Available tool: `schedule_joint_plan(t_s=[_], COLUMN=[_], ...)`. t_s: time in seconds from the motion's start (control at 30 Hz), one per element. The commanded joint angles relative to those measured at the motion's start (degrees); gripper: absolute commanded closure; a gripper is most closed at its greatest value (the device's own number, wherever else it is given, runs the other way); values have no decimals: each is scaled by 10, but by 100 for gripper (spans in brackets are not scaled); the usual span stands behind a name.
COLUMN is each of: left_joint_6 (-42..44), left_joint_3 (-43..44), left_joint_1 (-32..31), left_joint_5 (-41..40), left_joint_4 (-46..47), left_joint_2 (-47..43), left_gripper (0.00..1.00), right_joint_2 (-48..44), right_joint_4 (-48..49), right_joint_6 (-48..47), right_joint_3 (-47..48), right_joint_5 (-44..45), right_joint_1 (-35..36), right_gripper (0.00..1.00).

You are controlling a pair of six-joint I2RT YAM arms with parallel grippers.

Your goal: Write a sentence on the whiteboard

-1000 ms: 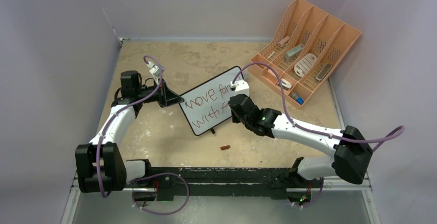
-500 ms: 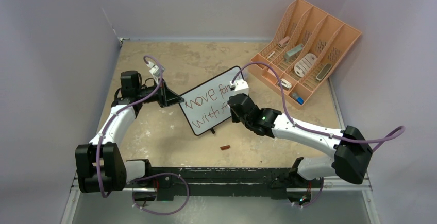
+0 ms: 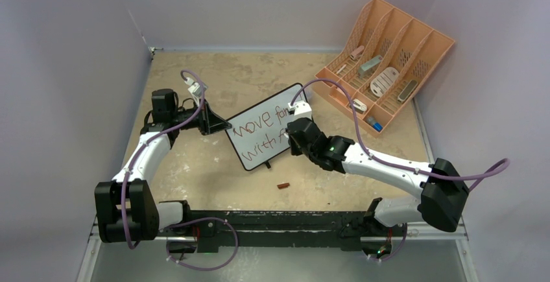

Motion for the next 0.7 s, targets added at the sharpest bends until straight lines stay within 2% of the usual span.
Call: schedule_joint_plan(t_s=[0.0,0.4,0.67], left_joint_6=[7,8,8], left_joint_3=[4,4,4], left_joint_1=[5,5,5], left_joint_5=[1,1,1], left_joint_4=[12,12,11], left_joint_2=[-11,-11,-11], left_gripper=[100,100,100], right_joint_2=[-5,3,8], right_joint_4=[15,-24,-31], right_joint_6=[0,25,36], right_joint_3=[9,-2,1], right_joint_5=[-20,-28,8], right_joint_1=[-3,-2,-3], right_gripper=[100,100,100])
